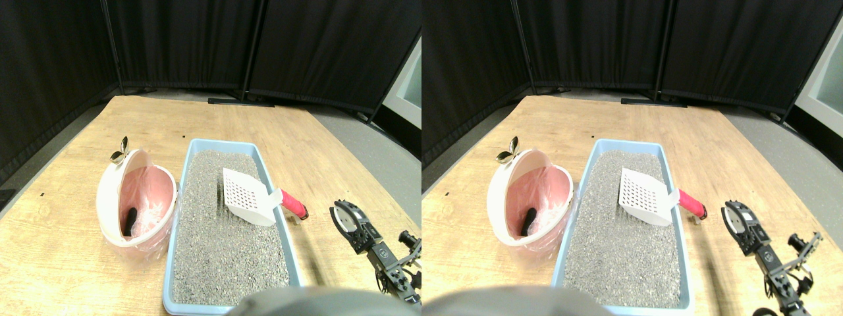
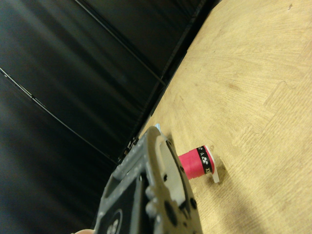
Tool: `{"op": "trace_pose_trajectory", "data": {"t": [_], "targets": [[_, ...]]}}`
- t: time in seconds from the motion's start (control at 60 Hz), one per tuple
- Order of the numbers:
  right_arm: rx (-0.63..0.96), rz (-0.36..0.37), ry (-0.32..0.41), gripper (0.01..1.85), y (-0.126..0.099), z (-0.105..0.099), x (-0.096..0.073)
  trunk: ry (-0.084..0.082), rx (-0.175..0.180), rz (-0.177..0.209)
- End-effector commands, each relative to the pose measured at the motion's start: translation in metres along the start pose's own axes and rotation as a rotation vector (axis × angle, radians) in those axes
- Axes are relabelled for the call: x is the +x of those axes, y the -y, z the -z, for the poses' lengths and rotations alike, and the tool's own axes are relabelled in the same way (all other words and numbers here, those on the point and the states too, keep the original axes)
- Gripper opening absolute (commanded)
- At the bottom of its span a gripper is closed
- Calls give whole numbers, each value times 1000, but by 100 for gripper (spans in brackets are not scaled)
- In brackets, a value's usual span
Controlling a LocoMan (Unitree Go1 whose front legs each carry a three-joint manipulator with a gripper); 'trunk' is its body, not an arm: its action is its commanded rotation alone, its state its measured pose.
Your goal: Scoop (unimanual)
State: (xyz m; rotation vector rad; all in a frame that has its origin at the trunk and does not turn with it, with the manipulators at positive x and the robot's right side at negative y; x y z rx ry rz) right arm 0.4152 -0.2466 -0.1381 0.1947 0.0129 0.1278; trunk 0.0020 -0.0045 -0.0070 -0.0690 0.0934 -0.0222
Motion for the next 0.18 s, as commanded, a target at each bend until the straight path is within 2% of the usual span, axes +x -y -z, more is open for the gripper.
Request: {"op": "trace_pose_trajectory", "data": {"t": [0.017,0.183], "targets": [[18,-23,46,6,-7,-7,-1,15,-18,16],[-3,-16,30,6,-13,-5,-5,17,-17,27]]}}
